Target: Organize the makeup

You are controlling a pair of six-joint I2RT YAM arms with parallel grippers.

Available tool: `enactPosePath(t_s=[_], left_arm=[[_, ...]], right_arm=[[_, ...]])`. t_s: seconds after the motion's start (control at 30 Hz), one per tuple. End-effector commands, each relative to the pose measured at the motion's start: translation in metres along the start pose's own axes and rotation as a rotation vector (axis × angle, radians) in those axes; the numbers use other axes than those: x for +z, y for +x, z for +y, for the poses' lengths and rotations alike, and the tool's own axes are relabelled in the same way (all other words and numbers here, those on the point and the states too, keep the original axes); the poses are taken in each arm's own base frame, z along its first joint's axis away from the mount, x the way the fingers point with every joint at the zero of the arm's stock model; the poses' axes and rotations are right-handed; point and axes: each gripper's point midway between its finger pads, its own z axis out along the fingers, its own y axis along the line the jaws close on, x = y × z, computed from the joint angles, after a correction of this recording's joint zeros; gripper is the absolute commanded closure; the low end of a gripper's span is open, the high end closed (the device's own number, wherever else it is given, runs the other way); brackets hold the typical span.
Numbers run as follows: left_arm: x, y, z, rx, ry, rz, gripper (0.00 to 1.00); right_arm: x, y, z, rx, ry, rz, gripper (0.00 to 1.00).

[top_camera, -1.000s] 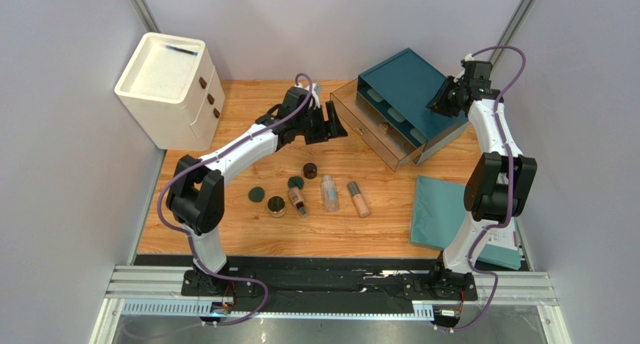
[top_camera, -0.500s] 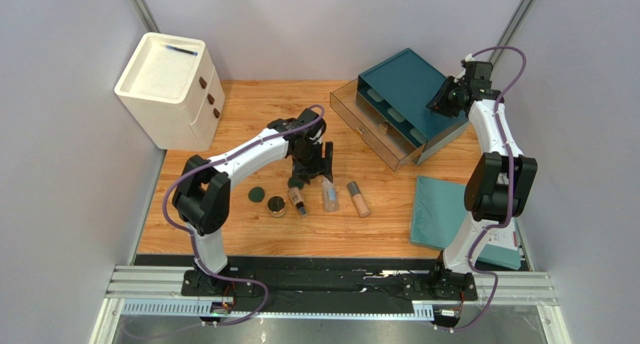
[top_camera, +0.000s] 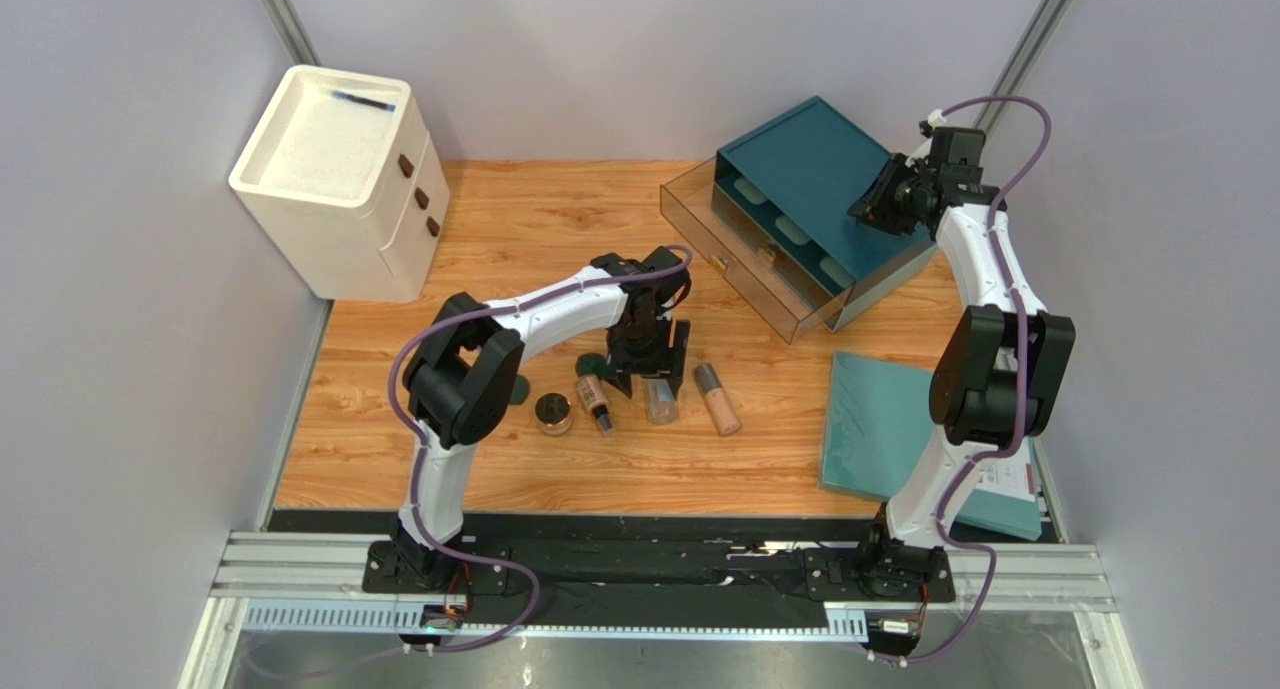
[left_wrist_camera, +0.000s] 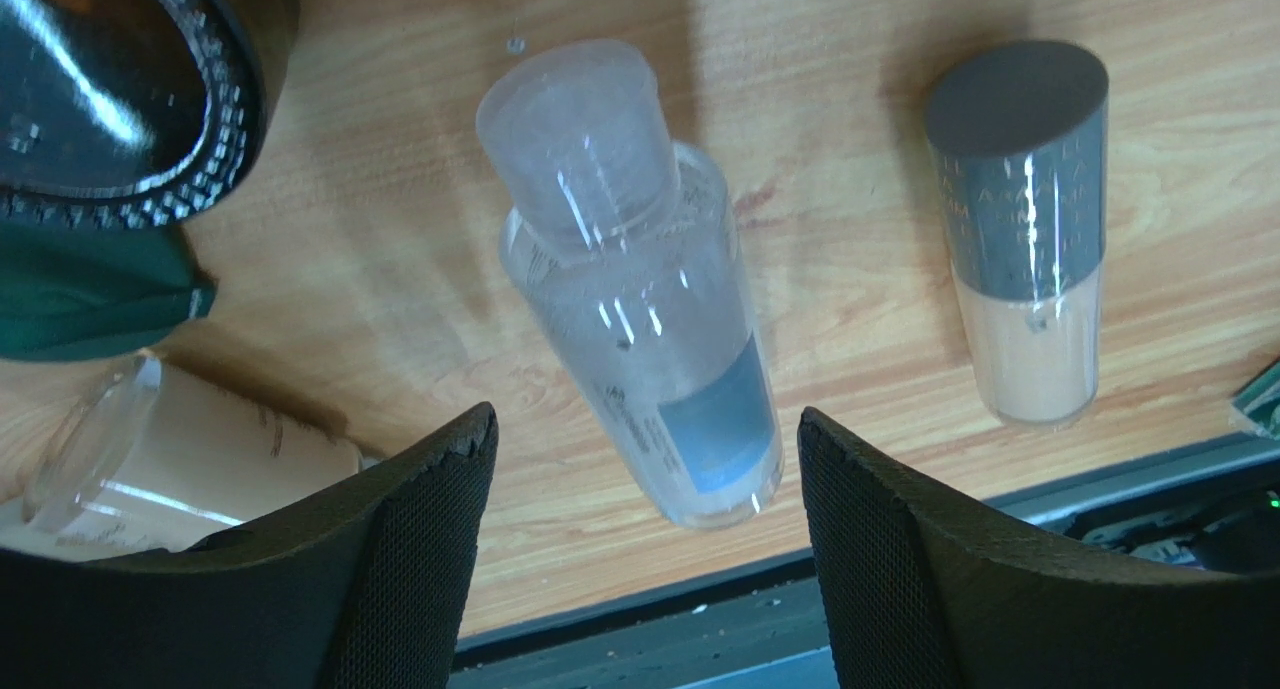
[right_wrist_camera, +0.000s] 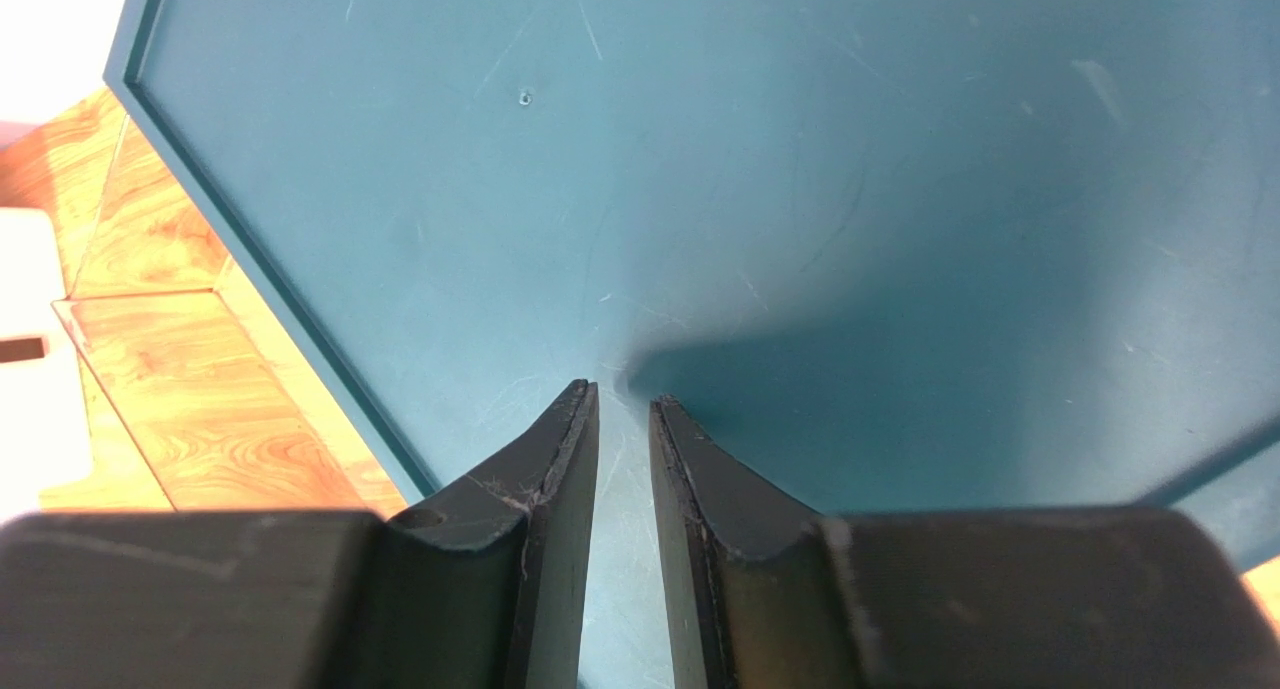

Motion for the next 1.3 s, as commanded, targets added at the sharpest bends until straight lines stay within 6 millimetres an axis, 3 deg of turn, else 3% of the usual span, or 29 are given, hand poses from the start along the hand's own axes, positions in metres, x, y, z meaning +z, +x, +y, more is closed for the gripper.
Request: enactPosePath(t_s=[0.0, 0.07, 0.23, 0.27, 0.33, 0.4, 0.5, 0.63, 0.7, 0.83, 1.0, 1.2, 1.27], left_arm=[[0.002, -0.010, -0.006, 0.031, -0.021, -0.021, 0.23], [0.008, -0.012, -0.005, 0.037, -0.032, -0.015, 0.26], [0.022, -0.006, -0.005, 0.059, -0.036, 0.028, 0.55], [0.024, -0.004, -0.004, 0.066, -0.034, 0.039, 0.80], [0.025, 0.002, -0.002, 0.068, -0.036, 0.055, 1.00], [0.021, 0.005, 0.003, 0.084, -0.049, 0.041, 1.00], [-0.002, -0.003, 0.000, 0.111, -0.031, -0.043, 1.00], [-0.056, -0.022, -0.019, 0.145, 0.057, -0.219, 1.00], [-0.072, -0.028, -0.030, 0.145, 0.112, -0.274, 1.00], [-0.128, -0.050, -0.076, 0.183, 0.339, -0.456, 1.00], [-0.179, -0.071, -0.126, 0.193, 0.569, -0.561, 1.00], [-0.222, -0.109, -0.182, 0.144, 0.809, -0.657, 1.00], [-0.217, -0.125, -0.195, 0.093, 0.851, -0.653, 1.00]], right_arm=[[0.016, 0.109, -0.047, 0.081, 0.148, 0.361, 0.72], [0.016, 0.111, -0.047, 0.081, 0.148, 0.361, 0.72], [0.016, 0.114, -0.048, 0.084, 0.148, 0.370, 0.72], [0.016, 0.115, -0.048, 0.085, 0.148, 0.370, 0.72], [0.017, 0.114, -0.048, 0.084, 0.146, 0.366, 0.72], [0.016, 0.116, -0.049, 0.085, 0.147, 0.372, 0.72], [0.016, 0.116, -0.049, 0.087, 0.148, 0.373, 0.72], [0.016, 0.115, -0.049, 0.081, 0.147, 0.370, 0.72], [0.016, 0.115, -0.048, 0.081, 0.145, 0.369, 0.72], [0.017, 0.117, -0.049, 0.086, 0.143, 0.379, 0.72], [0.017, 0.117, -0.049, 0.082, 0.142, 0.379, 0.72], [0.016, 0.118, -0.047, 0.083, 0.135, 0.384, 0.72], [0.016, 0.118, -0.048, 0.082, 0.136, 0.386, 0.72]])
